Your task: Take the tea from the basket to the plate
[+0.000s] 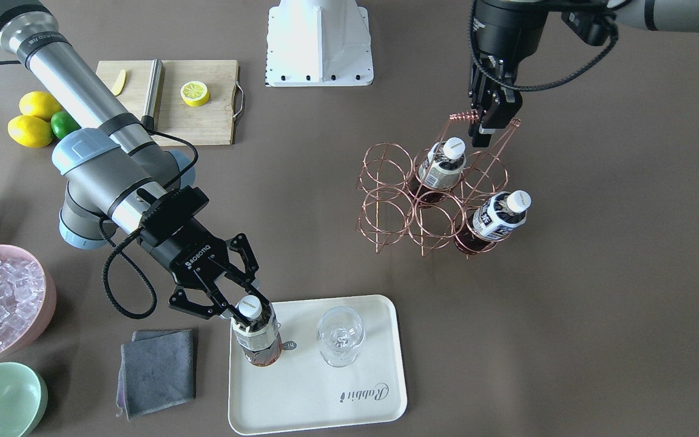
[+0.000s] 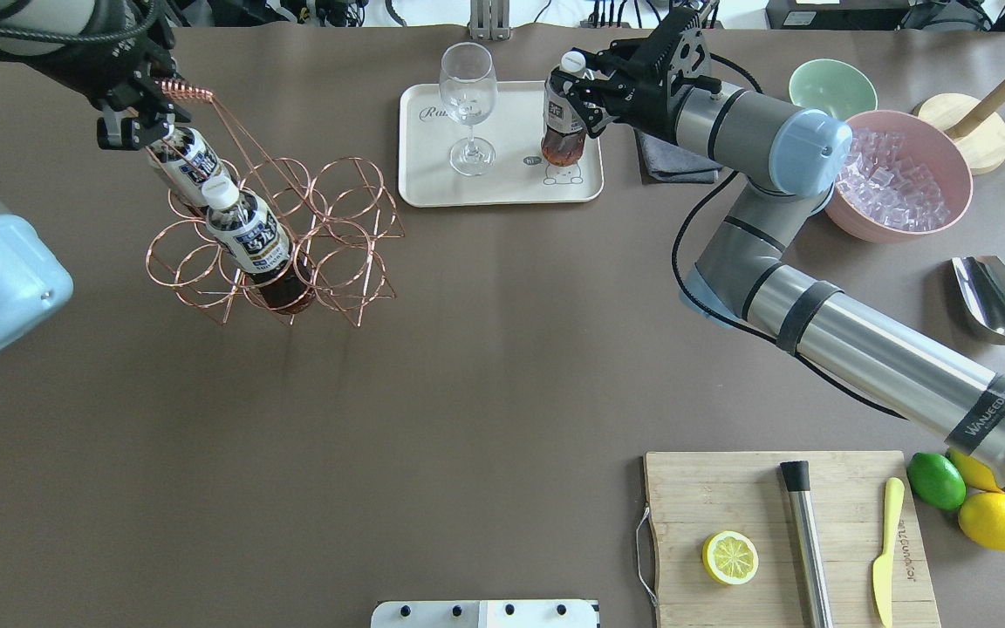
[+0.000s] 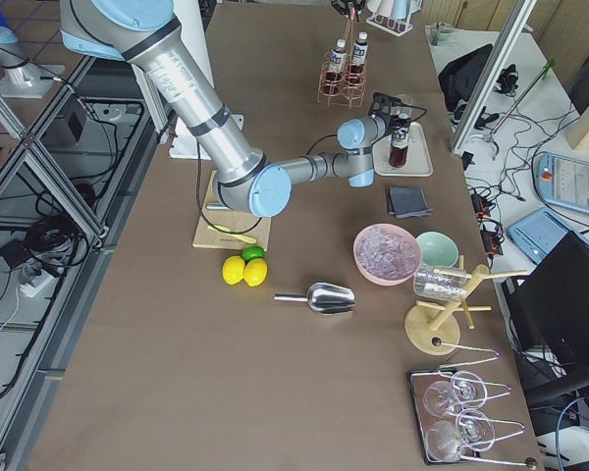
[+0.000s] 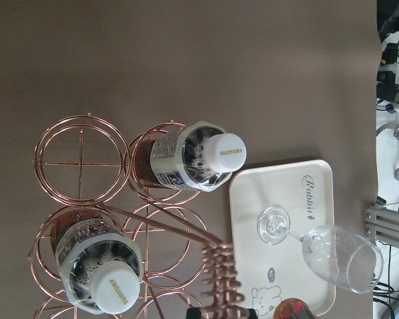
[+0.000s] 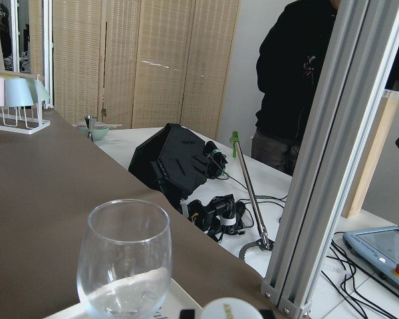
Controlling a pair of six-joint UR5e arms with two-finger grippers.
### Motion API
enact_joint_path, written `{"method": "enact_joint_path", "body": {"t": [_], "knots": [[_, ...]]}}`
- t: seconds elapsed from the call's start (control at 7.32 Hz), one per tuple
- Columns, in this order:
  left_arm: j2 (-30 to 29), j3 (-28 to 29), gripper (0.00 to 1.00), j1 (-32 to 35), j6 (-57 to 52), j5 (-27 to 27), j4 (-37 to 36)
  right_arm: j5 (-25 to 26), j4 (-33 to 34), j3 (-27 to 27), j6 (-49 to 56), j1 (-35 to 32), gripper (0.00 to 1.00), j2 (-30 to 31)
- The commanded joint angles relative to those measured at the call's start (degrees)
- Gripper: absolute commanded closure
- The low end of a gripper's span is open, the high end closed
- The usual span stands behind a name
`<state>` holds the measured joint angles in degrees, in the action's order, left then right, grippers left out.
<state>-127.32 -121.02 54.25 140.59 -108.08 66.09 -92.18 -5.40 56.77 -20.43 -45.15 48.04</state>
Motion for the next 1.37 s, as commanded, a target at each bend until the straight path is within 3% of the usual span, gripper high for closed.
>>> {"method": "enact_joint_path", "body": {"t": [0.0,0.41,1.09,1.23], "knots": [[3.5,3.8,1.00,10.5,-9.6,-5.5,0.2,0.0,-0.4,-0.6,-2.9,-0.6,1.00,-0.3],[5.7,12.8,1.00,19.3,-21.0,-11.0,4.4,0.1,-0.7,-0.6,-6.1,-0.5,1.00,-0.3],[6.0,37.8,1.00,29.5,-24.9,-11.0,26.2,1.7,-3.6,-2.5,-6.1,0.9,1.00,0.0],[5.9,42.1,1.00,30.5,-25.5,-11.0,30.3,1.4,-3.3,-2.3,-6.1,0.8,0.92,0.0]]}}
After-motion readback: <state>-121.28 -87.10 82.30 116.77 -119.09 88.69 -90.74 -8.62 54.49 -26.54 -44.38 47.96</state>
